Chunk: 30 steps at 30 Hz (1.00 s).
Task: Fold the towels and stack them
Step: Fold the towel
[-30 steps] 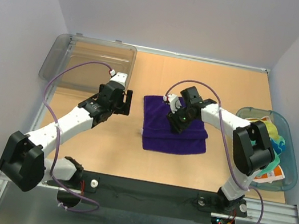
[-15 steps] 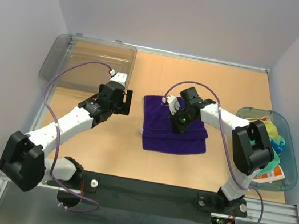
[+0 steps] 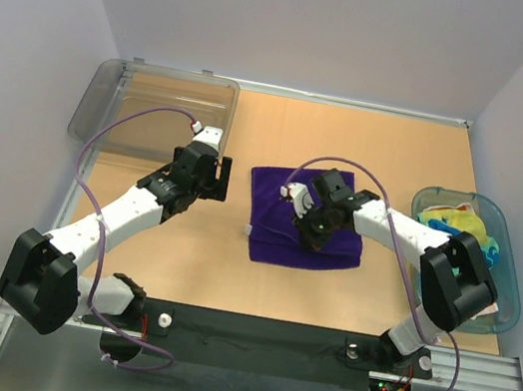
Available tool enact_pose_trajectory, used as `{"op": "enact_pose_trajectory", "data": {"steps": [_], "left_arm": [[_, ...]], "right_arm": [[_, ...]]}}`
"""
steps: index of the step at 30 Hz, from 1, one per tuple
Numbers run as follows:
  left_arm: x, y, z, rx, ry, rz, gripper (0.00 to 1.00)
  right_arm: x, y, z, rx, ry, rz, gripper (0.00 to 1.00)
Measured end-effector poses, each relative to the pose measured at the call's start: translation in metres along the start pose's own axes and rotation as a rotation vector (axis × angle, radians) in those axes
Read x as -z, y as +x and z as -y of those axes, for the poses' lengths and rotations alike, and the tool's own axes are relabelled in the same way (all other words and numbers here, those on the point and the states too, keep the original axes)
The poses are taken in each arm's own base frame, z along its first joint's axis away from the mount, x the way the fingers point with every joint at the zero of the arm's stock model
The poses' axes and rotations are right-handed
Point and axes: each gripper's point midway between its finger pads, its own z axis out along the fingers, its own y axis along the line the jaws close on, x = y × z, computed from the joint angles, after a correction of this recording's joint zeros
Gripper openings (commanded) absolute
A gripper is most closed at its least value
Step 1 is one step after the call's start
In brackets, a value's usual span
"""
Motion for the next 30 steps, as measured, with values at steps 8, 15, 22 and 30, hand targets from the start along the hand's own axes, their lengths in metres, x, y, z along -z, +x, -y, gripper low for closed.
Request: {"op": "enact_pose_trajectory", "data": {"steps": [8, 15, 22, 30], "left_arm": [[0.000, 0.001, 0.001, -0.001, 0.003, -0.003, 0.87], [0.001, 0.003, 0.010, 0.027, 0.049, -0.016, 0.87], [0.020, 0.025, 0.056, 0.148, 0.215, -0.069, 0.87], [0.032, 0.093, 0.105, 0.228, 0.303, -0.257, 0.83]], "right_arm": [[-0.003, 0.026, -0.036, -0.094, -0.025, -0.076, 0.14], [0.000, 0.036, -0.057, -0.193, -0.063, -0.133, 0.46], [0.039, 0.020, -0.035, -0.331, 0.147, -0.013, 0.47], [0.085, 0.031, 0.047, -0.729, 0.458, 0.128, 0.45]]}}
